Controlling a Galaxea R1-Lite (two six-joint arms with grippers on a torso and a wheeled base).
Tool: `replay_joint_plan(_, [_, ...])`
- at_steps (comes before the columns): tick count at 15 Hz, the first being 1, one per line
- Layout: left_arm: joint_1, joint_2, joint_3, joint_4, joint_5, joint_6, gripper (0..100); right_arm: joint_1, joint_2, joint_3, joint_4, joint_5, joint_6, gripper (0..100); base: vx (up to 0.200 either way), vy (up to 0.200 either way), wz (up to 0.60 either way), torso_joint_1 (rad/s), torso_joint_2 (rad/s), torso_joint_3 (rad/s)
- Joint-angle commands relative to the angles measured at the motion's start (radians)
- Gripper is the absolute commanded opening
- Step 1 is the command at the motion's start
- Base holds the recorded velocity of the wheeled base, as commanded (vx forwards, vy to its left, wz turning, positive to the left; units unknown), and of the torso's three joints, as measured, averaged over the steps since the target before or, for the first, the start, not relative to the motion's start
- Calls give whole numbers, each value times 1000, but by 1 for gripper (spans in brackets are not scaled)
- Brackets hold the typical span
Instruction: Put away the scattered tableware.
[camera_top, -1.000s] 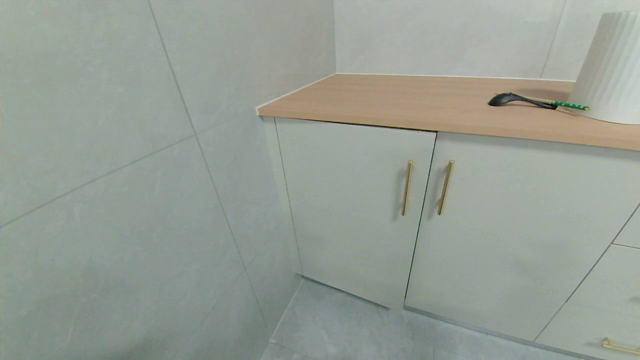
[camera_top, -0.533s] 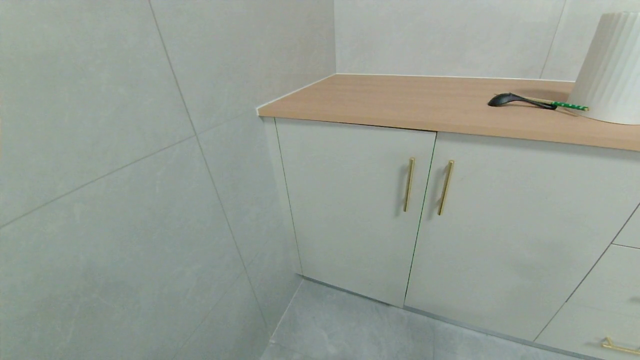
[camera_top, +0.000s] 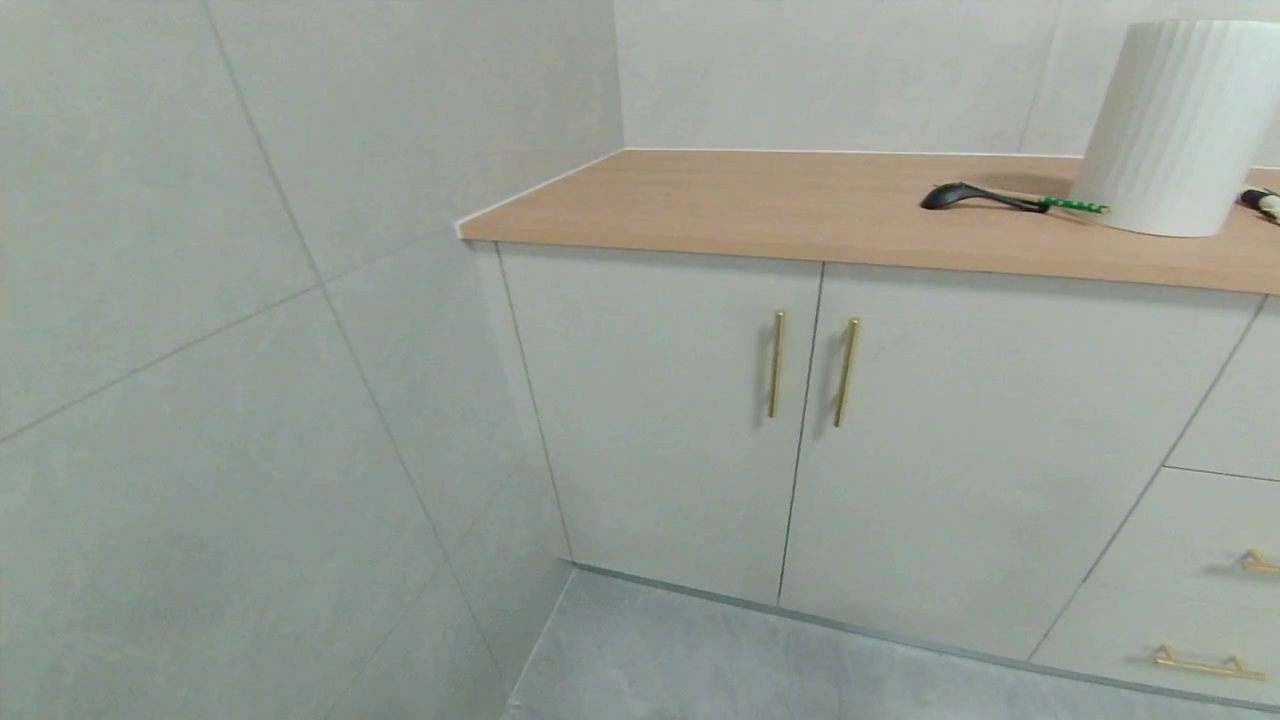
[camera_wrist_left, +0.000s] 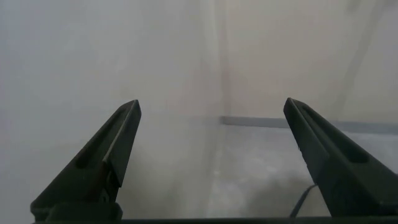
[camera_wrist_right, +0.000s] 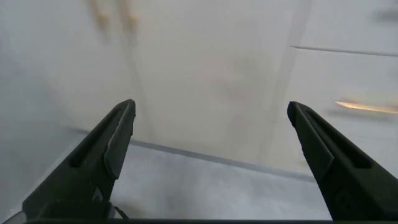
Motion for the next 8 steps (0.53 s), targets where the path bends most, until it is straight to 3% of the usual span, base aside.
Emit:
replay_joint_plan(1, [1,2,0,-1,1,-2,100,0,0,0,0,0,-2,100,0,0,0,0,0,0])
replay_joint_plan(3, [1,2,0,-1,5,-11,100,0,0,0,0,0,-2,100,0,0,0,0,0,0])
replay_joint_plan(6, [1,2,0,0,7,-36,100,0,0,0,0,0,1,100,0,0,-600,-2,-1,2])
replay_joint_plan(8, [1,2,0,2,17,-42,100,0,0,0,0,0,-1,100,0,0,0,0,0,0])
